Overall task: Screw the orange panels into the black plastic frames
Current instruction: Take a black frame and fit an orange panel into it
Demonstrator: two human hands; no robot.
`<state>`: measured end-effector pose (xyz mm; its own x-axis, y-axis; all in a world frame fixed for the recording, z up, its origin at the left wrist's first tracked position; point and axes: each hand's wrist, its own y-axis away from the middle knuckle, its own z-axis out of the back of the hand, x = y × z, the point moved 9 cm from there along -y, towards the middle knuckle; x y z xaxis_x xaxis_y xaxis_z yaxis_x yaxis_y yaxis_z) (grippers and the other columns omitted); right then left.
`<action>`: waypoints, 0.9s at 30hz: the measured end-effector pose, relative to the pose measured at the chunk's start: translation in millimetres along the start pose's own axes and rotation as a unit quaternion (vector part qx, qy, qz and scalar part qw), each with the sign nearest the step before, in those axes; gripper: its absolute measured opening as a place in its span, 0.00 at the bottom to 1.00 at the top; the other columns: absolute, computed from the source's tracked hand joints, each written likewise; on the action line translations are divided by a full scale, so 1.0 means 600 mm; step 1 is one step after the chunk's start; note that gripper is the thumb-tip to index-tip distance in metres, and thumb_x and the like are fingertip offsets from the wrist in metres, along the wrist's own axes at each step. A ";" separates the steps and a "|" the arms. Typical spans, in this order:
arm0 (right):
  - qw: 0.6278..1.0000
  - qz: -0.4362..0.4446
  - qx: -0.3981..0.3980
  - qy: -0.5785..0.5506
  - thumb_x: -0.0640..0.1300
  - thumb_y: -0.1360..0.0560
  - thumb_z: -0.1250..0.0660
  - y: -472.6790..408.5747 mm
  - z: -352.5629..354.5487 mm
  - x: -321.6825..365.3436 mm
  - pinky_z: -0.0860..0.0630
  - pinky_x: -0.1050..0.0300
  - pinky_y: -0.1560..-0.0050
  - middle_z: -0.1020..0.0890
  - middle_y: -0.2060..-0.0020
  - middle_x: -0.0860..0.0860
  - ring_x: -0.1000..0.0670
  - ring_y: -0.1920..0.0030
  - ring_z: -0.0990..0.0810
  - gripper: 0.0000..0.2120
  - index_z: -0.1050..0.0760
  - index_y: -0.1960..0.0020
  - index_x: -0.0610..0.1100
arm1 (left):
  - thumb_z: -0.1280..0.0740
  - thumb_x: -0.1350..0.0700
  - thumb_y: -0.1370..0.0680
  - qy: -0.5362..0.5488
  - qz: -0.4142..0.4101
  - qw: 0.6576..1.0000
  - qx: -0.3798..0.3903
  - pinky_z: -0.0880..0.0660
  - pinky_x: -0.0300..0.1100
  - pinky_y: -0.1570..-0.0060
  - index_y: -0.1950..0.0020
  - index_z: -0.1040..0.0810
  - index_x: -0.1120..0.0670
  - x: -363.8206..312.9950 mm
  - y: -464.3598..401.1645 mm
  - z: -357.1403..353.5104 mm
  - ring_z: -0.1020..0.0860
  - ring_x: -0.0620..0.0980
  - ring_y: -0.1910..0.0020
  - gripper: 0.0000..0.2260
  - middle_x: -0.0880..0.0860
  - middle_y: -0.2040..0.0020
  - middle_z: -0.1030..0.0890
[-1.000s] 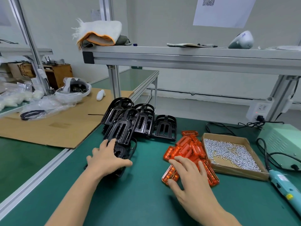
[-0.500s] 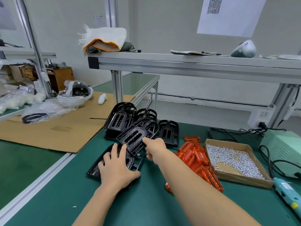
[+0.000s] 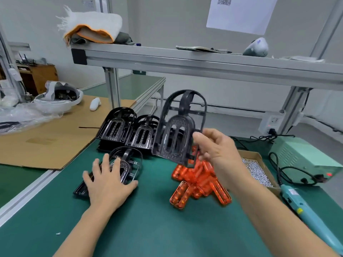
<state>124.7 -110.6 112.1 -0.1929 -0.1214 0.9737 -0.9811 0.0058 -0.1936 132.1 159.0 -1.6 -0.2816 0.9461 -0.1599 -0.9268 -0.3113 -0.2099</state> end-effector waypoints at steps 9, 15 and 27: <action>0.772 0.303 0.086 0.552 0.49 0.39 0.23 0.236 0.101 -0.021 0.27 0.69 0.67 0.20 0.63 0.60 0.61 0.66 0.22 0.23 0.27 0.48 0.53 | 0.35 0.38 0.26 0.622 -0.042 0.759 0.189 0.27 0.41 0.51 0.49 0.21 0.46 -0.199 0.116 0.030 0.23 0.44 0.51 0.14 0.46 0.46 0.20; 0.670 0.363 0.100 0.640 0.47 0.36 0.29 0.288 0.079 -0.090 0.31 0.64 0.80 0.21 0.69 0.55 0.54 0.69 0.21 0.08 0.16 0.57 0.50 | 0.30 0.40 0.31 0.558 -0.026 0.764 0.322 0.28 0.43 0.45 0.37 0.28 0.46 -0.247 0.195 -0.039 0.24 0.43 0.43 0.25 0.43 0.41 0.23; 0.868 0.114 -0.031 0.482 0.50 0.25 0.31 0.161 0.181 -0.065 0.27 0.60 0.55 0.19 0.59 0.59 0.61 0.62 0.25 0.05 0.18 0.53 0.51 | 0.29 0.60 0.26 0.529 -0.074 0.805 0.260 0.28 0.32 0.56 0.40 0.23 0.47 -0.238 0.144 -0.037 0.20 0.43 0.54 0.16 0.46 0.48 0.19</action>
<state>39.2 -213.2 42.2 -0.2792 0.7765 0.5649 -0.9086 -0.0233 -0.4170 97.7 -5.2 -18.4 -0.0452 0.2792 -0.9592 -0.9868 0.1369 0.0863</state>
